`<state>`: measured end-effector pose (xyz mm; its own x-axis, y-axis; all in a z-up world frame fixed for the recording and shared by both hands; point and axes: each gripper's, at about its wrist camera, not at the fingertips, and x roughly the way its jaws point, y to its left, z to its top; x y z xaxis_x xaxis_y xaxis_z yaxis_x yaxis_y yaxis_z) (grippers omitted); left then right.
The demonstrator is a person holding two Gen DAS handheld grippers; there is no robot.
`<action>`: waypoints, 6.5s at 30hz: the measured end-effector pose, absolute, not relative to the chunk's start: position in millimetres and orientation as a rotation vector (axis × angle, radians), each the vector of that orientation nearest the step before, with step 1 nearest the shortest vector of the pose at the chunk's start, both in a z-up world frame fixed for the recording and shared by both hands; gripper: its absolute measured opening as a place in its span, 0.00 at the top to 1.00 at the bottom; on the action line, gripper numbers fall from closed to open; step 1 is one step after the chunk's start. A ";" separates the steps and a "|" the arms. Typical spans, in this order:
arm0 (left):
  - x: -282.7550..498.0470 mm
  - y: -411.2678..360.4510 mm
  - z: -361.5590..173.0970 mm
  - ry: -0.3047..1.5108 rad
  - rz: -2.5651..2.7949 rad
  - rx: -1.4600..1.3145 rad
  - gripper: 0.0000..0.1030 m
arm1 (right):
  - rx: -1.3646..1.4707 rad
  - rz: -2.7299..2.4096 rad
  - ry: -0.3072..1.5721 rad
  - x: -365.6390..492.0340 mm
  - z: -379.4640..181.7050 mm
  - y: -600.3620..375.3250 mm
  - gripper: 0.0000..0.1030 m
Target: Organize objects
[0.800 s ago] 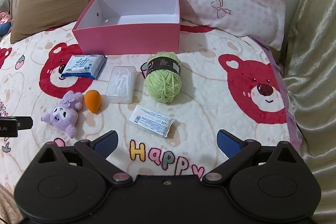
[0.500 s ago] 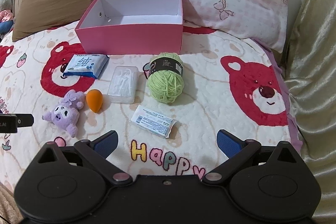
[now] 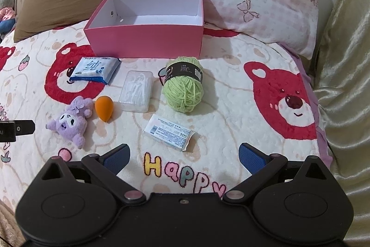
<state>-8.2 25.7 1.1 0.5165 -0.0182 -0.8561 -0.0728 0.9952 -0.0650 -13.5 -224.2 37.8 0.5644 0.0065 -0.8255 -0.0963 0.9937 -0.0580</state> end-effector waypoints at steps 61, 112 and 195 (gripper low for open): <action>-21.9 10.9 18.9 0.996 0.033 -0.021 0.00 | -0.144 0.061 0.941 -19.4 46.4 -220.6 0.01; 39.7 67.8 -21.3 1.053 -0.152 -0.051 0.04 | -0.095 0.708 0.838 5.3 46.2 -136.4 0.03; 53.4 91.7 -131.4 1.019 -0.345 -0.423 0.69 | -0.013 0.585 0.890 39.8 -100.9 -90.0 0.53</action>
